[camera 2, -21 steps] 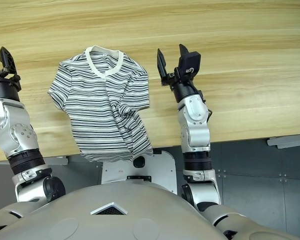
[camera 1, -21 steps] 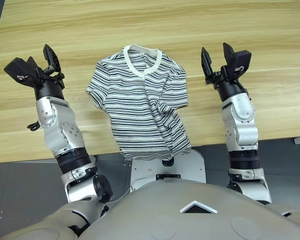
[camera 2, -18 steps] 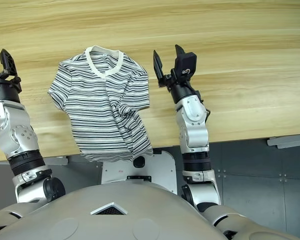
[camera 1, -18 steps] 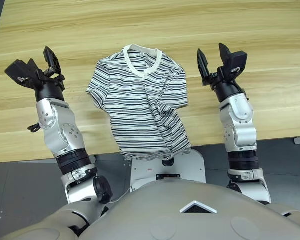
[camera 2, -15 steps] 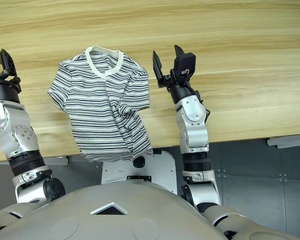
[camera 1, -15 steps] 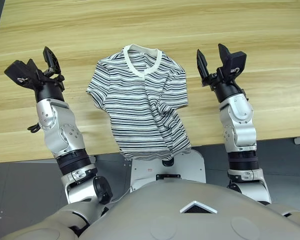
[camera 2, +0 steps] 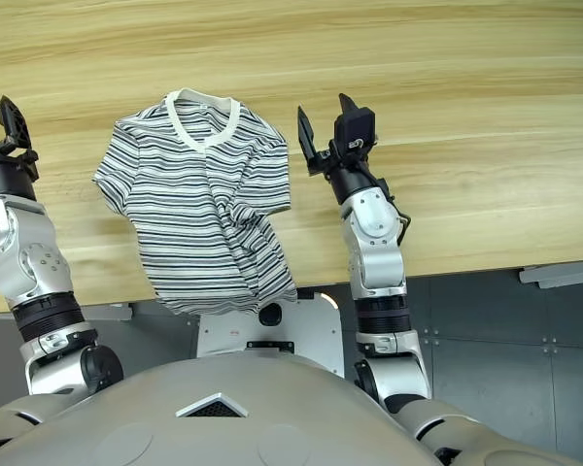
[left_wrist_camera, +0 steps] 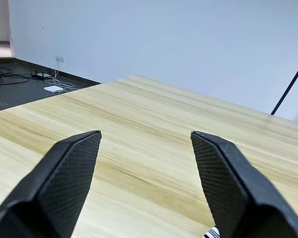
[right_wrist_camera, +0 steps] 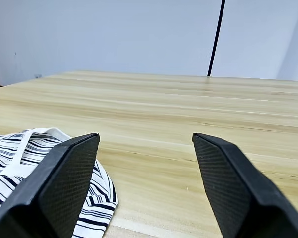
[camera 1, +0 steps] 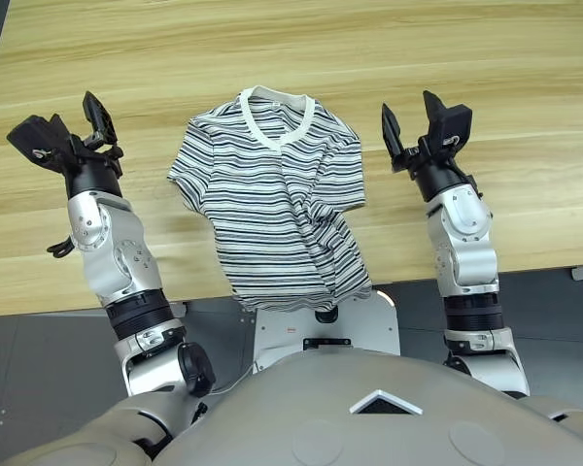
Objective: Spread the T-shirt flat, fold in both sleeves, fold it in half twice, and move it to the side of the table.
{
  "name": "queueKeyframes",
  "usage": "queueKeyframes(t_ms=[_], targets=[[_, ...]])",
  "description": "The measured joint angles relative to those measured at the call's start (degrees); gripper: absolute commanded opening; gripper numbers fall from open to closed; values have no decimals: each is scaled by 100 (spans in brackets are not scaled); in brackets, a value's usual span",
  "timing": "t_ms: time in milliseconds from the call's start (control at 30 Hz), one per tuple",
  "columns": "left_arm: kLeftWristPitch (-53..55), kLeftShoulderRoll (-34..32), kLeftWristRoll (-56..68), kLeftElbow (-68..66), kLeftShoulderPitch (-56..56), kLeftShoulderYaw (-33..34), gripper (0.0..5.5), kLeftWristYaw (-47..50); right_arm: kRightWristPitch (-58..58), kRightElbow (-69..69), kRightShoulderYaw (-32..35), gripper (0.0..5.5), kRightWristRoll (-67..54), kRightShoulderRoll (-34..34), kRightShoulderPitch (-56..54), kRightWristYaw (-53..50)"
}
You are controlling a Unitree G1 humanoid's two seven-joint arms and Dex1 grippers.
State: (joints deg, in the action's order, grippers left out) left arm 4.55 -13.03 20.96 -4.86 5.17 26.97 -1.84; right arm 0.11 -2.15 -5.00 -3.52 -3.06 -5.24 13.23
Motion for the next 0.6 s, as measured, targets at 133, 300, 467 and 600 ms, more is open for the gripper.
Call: queueKeyframes(t_ms=[133,300,467,600], targets=[[1,1,1,-18,-8,-7,336,-1,1,-1,-73,346,59,-10,1,15],[12,-63,-262,-77,-75,-145,336,-1,19,-15,-315,346,283,-153,68,138],[17,-94,-366,-120,-115,-194,336,-3,55,-14,-491,346,394,-270,159,289],[16,-95,-383,-120,-115,-231,336,-10,110,-14,-600,346,572,-403,161,359]])
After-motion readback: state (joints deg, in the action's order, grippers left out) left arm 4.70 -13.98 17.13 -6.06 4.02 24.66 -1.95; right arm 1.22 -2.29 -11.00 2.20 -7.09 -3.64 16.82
